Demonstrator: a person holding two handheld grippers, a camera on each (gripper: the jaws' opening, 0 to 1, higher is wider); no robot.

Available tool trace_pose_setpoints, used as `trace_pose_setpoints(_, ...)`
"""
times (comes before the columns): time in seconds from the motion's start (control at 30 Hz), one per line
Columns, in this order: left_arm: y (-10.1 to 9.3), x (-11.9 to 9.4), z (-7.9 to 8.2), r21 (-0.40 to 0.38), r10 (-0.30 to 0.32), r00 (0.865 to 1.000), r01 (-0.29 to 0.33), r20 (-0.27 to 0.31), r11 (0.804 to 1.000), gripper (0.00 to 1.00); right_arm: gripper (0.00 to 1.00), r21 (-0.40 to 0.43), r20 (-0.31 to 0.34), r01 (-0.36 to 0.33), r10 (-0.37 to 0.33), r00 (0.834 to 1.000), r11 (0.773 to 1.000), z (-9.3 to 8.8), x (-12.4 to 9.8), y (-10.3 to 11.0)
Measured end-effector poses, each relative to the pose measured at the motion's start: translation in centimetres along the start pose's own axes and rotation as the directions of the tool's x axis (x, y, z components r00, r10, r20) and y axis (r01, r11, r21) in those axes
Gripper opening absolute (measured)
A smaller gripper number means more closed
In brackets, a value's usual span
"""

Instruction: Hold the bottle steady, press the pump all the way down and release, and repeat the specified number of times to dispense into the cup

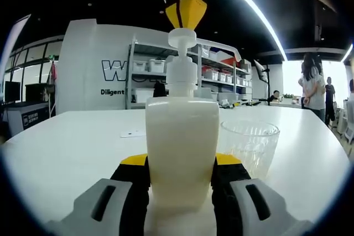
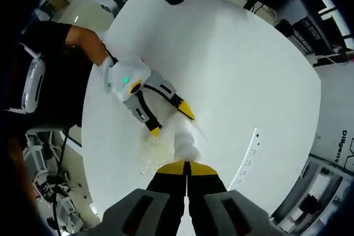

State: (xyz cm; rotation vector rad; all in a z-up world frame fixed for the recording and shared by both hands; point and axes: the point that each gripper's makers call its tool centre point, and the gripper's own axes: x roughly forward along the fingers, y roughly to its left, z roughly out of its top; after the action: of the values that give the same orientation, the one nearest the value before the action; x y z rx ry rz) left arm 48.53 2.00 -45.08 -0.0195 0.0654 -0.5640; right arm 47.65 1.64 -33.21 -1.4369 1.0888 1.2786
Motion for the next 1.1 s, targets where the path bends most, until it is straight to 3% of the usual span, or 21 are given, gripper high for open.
trace_pose_setpoints(0.63,0.75,0.59,0.26,-0.002,-0.001,1.0,0.001,0.0,1.0,0.42,0.0,0.011,0.047,0.001,-0.001,0.999,1.0,0.18,-0.23,0.18)
trace_pose_setpoints(1.1,0.54,0.59,0.27,-0.006,-0.003,1.0,0.003,0.0,1.0,0.42,0.0,0.062,0.032,0.004,-0.006,0.999,0.998,0.14,-0.06,0.11)
